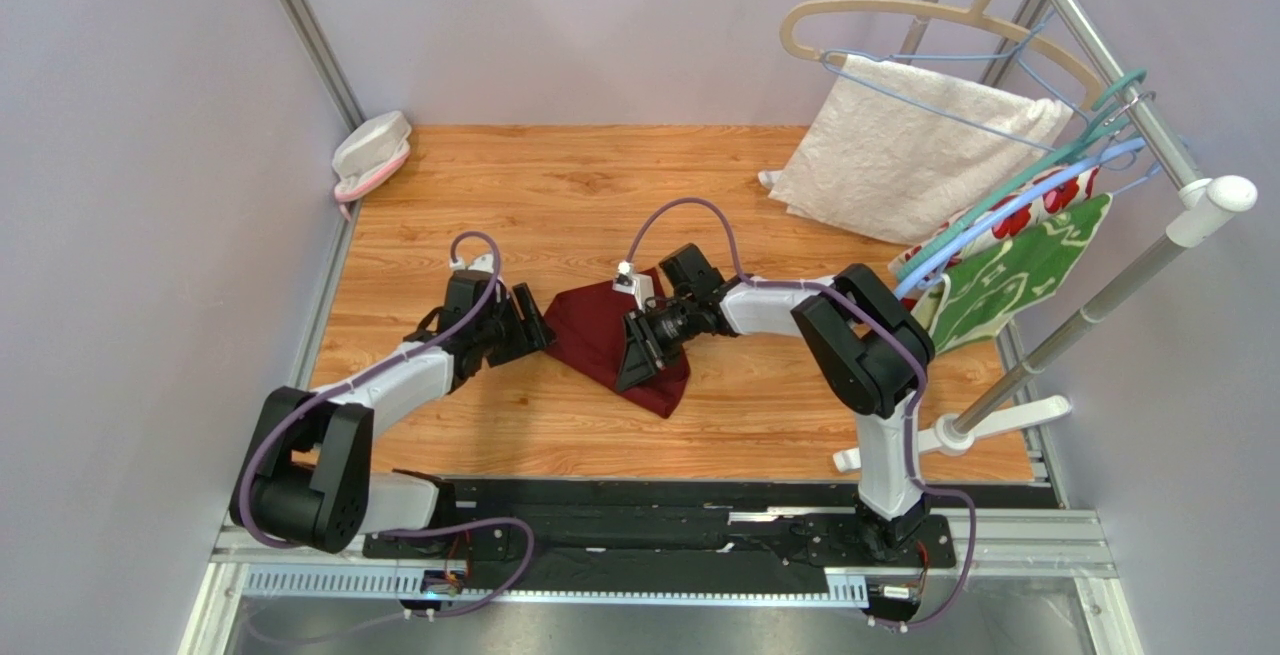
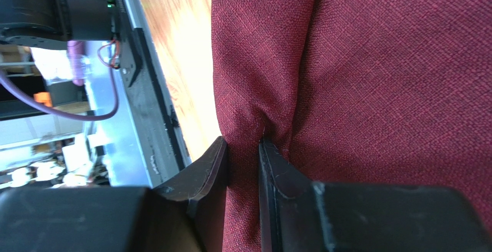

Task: Fold the napkin, place the utensils inside, and roll it up
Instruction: Roll the napkin with the utensil

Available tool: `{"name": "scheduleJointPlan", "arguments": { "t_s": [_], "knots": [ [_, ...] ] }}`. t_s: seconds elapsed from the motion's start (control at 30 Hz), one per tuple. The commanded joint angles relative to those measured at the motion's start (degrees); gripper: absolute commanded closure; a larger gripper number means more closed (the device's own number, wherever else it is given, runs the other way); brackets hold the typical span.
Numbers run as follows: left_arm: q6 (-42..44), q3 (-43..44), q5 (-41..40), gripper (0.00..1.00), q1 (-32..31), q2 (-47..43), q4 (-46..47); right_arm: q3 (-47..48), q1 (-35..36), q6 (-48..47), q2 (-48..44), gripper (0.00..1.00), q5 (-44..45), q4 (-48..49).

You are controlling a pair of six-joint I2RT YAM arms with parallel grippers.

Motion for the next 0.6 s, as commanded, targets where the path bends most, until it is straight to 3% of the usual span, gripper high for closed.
{"name": "scheduleJointPlan", "arguments": {
  "t_s": [0.0, 0.2, 0.57],
  "knots": [
    [-0.4, 1.8, 1.3, 0.32, 0.3, 1.3, 5.3, 0.1, -0.9, -0.3, 4.0, 0.82, 0.1, -6.6],
    [-2.5, -0.2, 1.8, 0.3, 0.3, 0.2, 9.1, -0.5, -1.6, -1.6, 3.8, 0.83, -0.3, -8.5],
    [-2.1, 2.9, 4.3, 0.32, 0.3, 6.5, 9.0, -1.0, -1.7, -2.6, 2.7, 0.83, -1.4, -9.1]
  ]
}}
